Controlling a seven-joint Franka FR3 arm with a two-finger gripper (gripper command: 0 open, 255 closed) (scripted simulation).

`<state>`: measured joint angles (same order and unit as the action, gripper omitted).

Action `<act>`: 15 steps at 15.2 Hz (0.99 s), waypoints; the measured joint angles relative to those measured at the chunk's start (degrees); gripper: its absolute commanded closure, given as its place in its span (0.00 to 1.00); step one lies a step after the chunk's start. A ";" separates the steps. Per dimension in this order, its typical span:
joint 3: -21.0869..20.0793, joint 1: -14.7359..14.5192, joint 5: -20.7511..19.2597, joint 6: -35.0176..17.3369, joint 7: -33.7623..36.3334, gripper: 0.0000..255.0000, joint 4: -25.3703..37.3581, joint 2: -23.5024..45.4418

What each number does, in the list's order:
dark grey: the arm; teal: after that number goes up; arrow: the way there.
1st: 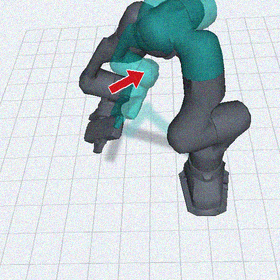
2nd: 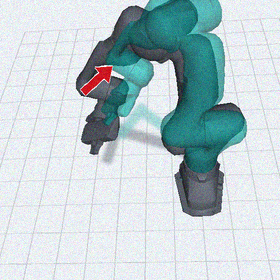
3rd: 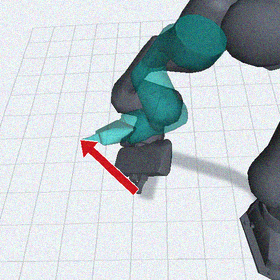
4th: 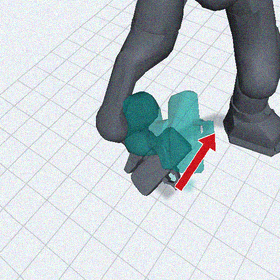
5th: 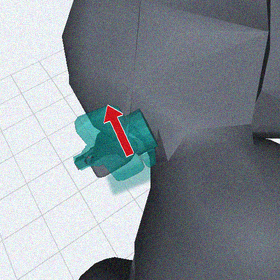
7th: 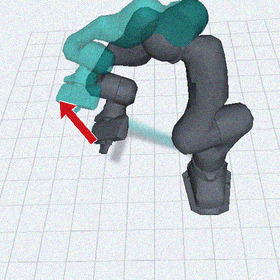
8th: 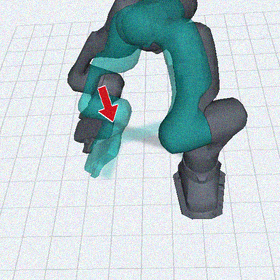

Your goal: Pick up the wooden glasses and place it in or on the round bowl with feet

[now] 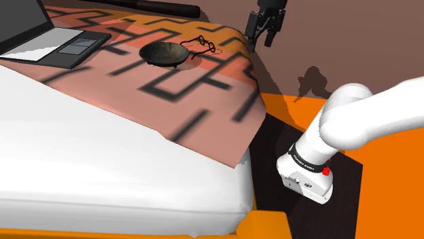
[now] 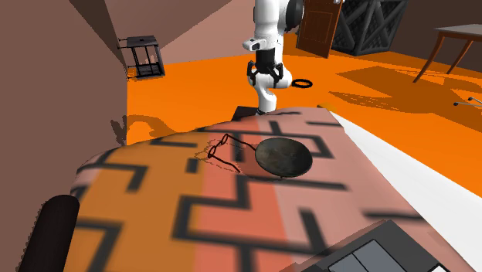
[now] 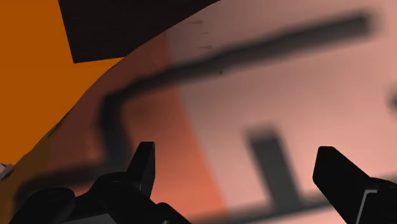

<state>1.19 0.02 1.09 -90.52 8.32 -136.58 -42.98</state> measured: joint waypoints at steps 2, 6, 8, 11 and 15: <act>0.03 0.07 -0.08 -0.93 0.01 0.00 -0.09 0.65; 0.86 0.75 -1.05 -7.18 -0.51 0.00 1.67 7.02; 1.39 1.16 -1.56 -10.86 -0.85 0.00 1.85 9.94; 2.17 1.68 -2.15 -15.50 -1.27 0.00 4.78 16.01; 3.10 2.27 -2.64 -20.73 -1.72 0.00 8.53 23.00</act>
<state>4.29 2.30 -1.55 -111.25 6.60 -128.05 -19.98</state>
